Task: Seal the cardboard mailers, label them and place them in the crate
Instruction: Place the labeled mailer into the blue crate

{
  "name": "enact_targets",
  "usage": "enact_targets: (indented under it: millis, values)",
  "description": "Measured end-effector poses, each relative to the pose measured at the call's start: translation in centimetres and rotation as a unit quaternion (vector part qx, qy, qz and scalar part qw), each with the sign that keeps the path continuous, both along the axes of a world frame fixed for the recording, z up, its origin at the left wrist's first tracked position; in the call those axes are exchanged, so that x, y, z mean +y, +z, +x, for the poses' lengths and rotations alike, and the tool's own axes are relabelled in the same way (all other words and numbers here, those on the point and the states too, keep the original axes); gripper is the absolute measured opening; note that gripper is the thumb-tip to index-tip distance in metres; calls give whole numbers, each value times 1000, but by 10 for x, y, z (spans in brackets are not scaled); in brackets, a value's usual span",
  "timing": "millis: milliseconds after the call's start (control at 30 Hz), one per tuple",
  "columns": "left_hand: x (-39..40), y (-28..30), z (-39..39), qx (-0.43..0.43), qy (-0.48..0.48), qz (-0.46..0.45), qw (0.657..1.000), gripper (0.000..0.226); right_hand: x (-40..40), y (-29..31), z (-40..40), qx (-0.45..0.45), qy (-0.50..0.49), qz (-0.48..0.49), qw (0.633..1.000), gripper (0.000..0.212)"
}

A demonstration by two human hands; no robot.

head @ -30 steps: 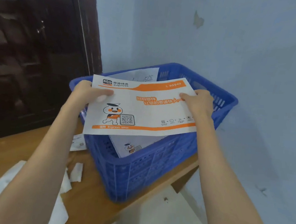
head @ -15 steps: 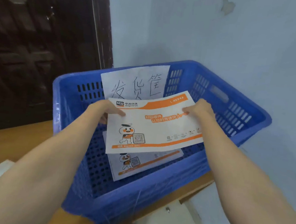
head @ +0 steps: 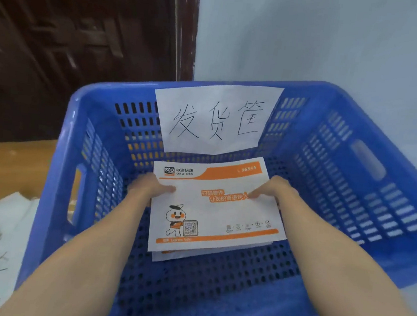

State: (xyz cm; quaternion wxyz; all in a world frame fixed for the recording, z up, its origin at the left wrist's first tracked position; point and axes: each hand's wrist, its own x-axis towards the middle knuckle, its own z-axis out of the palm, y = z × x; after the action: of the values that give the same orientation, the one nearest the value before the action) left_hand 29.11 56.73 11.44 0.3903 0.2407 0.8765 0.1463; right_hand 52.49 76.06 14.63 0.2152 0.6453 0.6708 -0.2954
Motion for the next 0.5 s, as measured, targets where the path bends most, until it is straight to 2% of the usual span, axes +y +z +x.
enact_targets:
  millis: [267,433,500]
  values:
    - [-1,-40,12,-36,54,-54,996,40,15,-53,-1,13,-25,-58,998,89]
    - [-3,-78,6,-28,80,-73,994,73,19,-74,-1,39,-36,-65,996,84]
    - [-4,-90,2,-24,86,-76,993,75,22,-80,-1,48,-31,-67,996,82]
